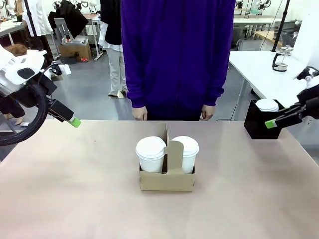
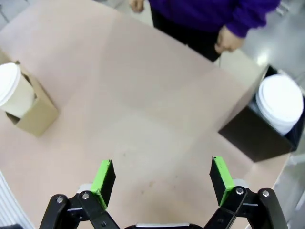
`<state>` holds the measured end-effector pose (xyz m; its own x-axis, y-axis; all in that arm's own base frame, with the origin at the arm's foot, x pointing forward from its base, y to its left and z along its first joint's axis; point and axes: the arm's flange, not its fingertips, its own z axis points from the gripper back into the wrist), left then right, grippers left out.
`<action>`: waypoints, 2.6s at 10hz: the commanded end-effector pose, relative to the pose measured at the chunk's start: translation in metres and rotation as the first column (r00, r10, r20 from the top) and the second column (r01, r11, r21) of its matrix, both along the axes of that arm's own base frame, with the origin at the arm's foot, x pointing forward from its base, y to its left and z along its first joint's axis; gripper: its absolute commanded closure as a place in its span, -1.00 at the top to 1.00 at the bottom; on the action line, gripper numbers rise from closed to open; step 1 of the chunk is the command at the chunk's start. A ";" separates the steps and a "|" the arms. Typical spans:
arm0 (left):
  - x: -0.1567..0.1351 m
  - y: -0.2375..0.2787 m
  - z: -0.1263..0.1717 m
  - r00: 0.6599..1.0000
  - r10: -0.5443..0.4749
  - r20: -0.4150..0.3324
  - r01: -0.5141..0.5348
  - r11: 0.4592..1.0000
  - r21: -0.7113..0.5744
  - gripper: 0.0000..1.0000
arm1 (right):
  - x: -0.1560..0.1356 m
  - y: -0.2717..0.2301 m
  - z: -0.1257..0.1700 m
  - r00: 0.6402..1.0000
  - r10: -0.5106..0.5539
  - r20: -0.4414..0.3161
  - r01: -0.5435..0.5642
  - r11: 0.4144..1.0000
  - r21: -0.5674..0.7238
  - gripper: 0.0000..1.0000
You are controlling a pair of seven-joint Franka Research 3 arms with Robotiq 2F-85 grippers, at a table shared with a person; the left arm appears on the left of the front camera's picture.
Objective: Pour a drink into a cup and package it in a carrier.
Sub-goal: Insert the held 600 ml Paper Cup into the Cup Carrier.
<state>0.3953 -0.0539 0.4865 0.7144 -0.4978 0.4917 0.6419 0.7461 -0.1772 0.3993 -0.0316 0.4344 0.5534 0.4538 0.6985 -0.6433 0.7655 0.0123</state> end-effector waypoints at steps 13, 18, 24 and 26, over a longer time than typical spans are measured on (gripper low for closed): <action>0.000 0.001 0.000 1.000 0.002 -0.002 -0.002 1.000 0.017 1.00 | 0.000 -0.003 -0.005 0.999 -0.025 -0.034 0.025 1.000 0.010 1.00; 0.000 0.001 0.000 1.000 0.002 -0.002 -0.002 1.000 0.017 1.00 | 0.000 -0.003 -0.005 0.999 -0.025 -0.034 0.025 1.000 0.010 1.00; 0.000 0.001 0.000 1.000 0.002 -0.002 -0.002 1.000 0.017 1.00 | 0.000 -0.003 -0.005 0.999 -0.025 -0.034 0.025 1.000 0.010 1.00; 0.000 0.001 0.000 1.000 0.002 -0.002 -0.002 1.000 0.017 1.00 | 0.000 -0.003 -0.005 0.999 -0.025 -0.034 0.025 1.000 0.010 1.00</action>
